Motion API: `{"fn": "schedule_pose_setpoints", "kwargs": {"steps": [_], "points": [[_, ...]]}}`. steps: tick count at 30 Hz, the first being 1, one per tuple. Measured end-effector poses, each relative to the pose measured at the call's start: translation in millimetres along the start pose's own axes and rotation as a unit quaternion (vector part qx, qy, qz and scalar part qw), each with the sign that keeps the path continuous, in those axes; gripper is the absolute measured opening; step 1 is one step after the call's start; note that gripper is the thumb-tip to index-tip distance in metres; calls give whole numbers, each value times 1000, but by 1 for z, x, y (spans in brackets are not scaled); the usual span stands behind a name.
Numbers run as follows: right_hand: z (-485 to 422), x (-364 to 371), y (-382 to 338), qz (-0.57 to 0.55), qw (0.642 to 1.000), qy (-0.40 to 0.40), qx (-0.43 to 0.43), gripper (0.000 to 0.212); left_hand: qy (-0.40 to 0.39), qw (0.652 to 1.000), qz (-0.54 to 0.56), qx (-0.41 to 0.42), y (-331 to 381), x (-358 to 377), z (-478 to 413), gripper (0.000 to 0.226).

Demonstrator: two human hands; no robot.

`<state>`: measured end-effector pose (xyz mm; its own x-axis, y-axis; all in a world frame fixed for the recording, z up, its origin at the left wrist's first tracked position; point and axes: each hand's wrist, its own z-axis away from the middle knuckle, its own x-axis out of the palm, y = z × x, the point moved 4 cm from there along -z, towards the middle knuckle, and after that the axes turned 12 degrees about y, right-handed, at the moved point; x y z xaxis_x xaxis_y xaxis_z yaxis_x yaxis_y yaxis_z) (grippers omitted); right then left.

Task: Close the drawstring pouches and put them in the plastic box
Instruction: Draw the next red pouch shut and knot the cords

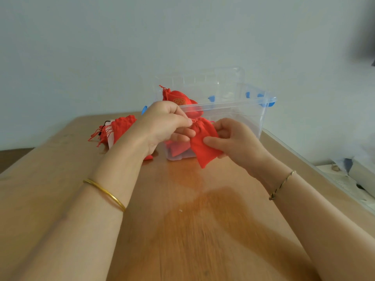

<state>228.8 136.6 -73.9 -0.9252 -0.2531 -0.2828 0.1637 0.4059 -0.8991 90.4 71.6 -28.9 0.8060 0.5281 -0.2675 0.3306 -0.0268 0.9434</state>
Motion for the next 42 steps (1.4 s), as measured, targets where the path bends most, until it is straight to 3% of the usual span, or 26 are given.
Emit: {"fn": "schedule_pose_setpoints", "kwargs": {"steps": [3, 6, 10, 12, 16, 20, 24, 27, 30, 33, 36, 37, 39, 41, 42], "points": [[-3, -7, -24, 19, 999, 22, -36, 8, 27, 999, 41, 17, 5, -15, -4, 9], [-24, -22, -61, 33, 995, 71, -63, 5, 141, 988, 52, 42, 2, -46, -17, 14], [-82, -34, -87, 149, 974, 152, -73, 15, 250, 960, -123, 40, -37, -71, -40, 18], [-107, -34, -82, 237, 956, 165, -53, 20, 229, 939, -254, 37, -61, -70, -46, 7], [-122, -24, -58, 401, 914, 68, -4, 32, 146, 870, -471, -8, -101, -65, -47, 41], [-110, -31, -58, 424, 896, 133, -19, 11, 147, 839, -523, 4, -109, -60, -44, 38], [-91, -31, -75, 352, 911, 192, -94, 27, 133, 832, -539, 15, -104, -59, -43, 31], [-67, -24, -82, 228, 948, 180, -133, 23, 105, 855, -507, 35, -99, -56, -39, 26], [-35, -3, -73, 110, 986, 78, -103, 16, 35, 899, -435, 43, -92, -50, -28, 25], [-17, 24, -44, 139, 987, -7, -84, 17, -68, 915, -394, 48, -80, -40, -11, 17], [-5, 48, -10, 186, 978, -63, -72, 12, -140, 942, -305, -15, -77, -34, -1, 9], [-1, 54, -2, 188, 976, -76, -75, 9, -120, 955, -271, -19, -78, -35, -1, 6], [7, 64, 8, 192, 973, -96, -83, 20, 15, 962, -273, 18, -80, -45, -8, 6], [13, 72, 14, 193, 968, -126, -95, 27, 156, 913, -375, 43, -86, -58, -13, 14], [16, 75, 15, 197, 964, -142, -105, 24, 172, 886, -429, 30, -92, -61, -14, 23]]}}
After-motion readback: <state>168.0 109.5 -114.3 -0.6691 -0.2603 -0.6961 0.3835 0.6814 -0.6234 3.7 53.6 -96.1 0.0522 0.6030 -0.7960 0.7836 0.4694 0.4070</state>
